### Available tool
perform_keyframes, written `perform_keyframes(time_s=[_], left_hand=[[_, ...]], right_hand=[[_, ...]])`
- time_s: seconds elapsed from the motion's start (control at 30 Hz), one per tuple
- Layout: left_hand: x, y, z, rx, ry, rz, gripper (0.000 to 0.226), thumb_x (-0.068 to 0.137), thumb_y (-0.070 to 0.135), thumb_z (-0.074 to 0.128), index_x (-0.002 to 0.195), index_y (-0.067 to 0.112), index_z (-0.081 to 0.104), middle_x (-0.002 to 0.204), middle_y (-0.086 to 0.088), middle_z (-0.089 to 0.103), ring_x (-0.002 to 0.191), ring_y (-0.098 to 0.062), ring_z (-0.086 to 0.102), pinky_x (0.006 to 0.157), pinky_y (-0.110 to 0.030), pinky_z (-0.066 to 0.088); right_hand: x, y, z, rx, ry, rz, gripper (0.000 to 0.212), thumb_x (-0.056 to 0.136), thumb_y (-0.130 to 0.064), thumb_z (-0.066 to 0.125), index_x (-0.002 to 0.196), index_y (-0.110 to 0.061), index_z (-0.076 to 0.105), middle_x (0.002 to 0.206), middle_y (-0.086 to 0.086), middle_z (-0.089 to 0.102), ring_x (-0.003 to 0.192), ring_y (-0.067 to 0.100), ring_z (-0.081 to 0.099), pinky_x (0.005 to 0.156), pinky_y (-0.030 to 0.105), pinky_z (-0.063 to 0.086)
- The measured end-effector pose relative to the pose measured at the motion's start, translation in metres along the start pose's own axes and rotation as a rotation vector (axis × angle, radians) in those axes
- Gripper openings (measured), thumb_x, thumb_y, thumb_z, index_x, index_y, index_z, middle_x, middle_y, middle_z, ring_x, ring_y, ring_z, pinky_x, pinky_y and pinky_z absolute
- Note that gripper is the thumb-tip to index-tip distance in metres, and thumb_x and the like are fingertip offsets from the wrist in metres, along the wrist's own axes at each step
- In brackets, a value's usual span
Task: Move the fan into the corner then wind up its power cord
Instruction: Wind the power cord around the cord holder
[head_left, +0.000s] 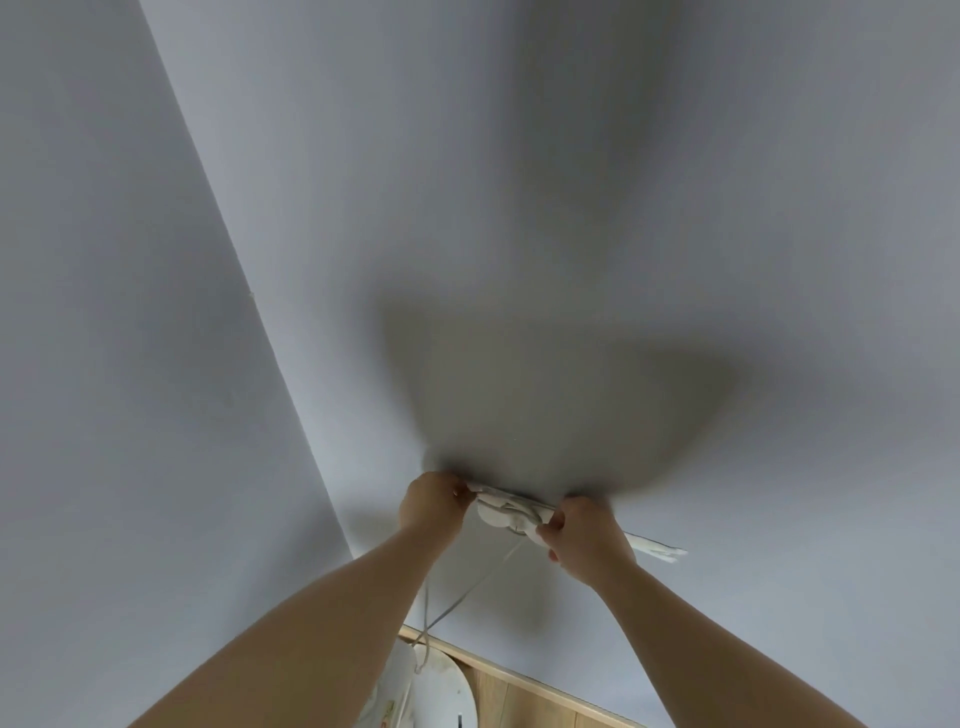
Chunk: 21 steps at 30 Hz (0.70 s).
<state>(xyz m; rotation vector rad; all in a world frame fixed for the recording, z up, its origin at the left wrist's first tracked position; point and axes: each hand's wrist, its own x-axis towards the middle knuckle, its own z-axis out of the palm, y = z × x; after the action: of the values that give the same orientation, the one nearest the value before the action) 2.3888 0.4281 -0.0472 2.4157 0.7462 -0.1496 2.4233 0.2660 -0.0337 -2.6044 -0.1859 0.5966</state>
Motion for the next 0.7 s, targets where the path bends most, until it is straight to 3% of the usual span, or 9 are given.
perform_keyframes(time_s=[0.13, 0.27, 0.43, 0.57, 0.63, 0.7], left_hand=[[0.003, 0.004, 0.006, -0.171, -0.105, -0.233, 0.033, 0.092, 0.031, 0.051, 0.106, 0.008, 0.069, 0.111, -0.013, 0.071, 0.108, -0.029, 0.065, 0.093, -0.034, 0.055], [0.010, 0.008, 0.006, -0.279, -0.123, -0.319, 0.030, 0.090, 0.029, 0.056, 0.106, 0.006, 0.065, 0.109, -0.014, 0.070, 0.107, -0.029, 0.066, 0.094, -0.035, 0.056], [0.003, 0.006, 0.024, -0.407, -0.208, -0.408, 0.013, 0.093, 0.018, 0.055, 0.087, 0.007, 0.059, 0.076, -0.009, 0.063, 0.073, -0.024, 0.062, 0.069, -0.030, 0.052], [-0.007, 0.017, 0.029, -0.520, -0.244, -0.456, 0.015, 0.097, 0.011, 0.044, 0.099, 0.005, 0.057, 0.071, -0.008, 0.056, 0.061, -0.017, 0.058, 0.058, -0.027, 0.049], [-0.012, 0.024, 0.033, -0.583, -0.293, -0.493, 0.018, 0.099, 0.008, 0.039, 0.103, 0.004, 0.056, 0.073, -0.008, 0.057, 0.060, -0.015, 0.057, 0.053, -0.025, 0.049], [-0.015, 0.027, 0.037, -0.641, -0.324, -0.518, 0.017, 0.099, 0.006, 0.038, 0.095, 0.003, 0.055, 0.073, -0.008, 0.058, 0.061, -0.015, 0.059, 0.053, -0.025, 0.051]], right_hand=[[-0.001, 0.000, 0.000, 0.025, 0.011, -0.010, 0.032, 0.091, -0.027, 0.056, 0.063, -0.024, 0.041, 0.098, 0.011, 0.073, 0.094, 0.028, 0.069, 0.080, 0.034, 0.055], [-0.002, 0.002, 0.000, 0.075, 0.012, -0.018, 0.031, 0.092, -0.019, 0.053, 0.062, -0.024, 0.043, 0.099, 0.014, 0.071, 0.094, 0.029, 0.068, 0.085, 0.039, 0.057], [-0.004, 0.010, 0.000, 0.225, -0.012, 0.005, 0.014, 0.091, -0.013, 0.050, 0.080, -0.022, 0.053, 0.100, 0.011, 0.072, 0.087, 0.028, 0.067, 0.078, 0.034, 0.055], [-0.008, 0.012, 0.001, 0.407, -0.013, 0.018, 0.017, 0.092, -0.011, 0.048, 0.079, -0.019, 0.042, 0.095, 0.013, 0.068, 0.066, 0.018, 0.060, 0.057, 0.022, 0.046], [-0.011, 0.013, 0.003, 0.411, -0.060, 0.038, 0.021, 0.093, -0.013, 0.050, 0.076, -0.020, 0.040, 0.095, 0.013, 0.067, 0.069, 0.017, 0.060, 0.063, 0.023, 0.047], [-0.010, 0.016, 0.006, 0.326, -0.136, 0.048, 0.012, 0.093, -0.016, 0.050, 0.082, -0.017, 0.046, 0.101, 0.014, 0.067, 0.080, 0.019, 0.060, 0.072, 0.027, 0.047]])
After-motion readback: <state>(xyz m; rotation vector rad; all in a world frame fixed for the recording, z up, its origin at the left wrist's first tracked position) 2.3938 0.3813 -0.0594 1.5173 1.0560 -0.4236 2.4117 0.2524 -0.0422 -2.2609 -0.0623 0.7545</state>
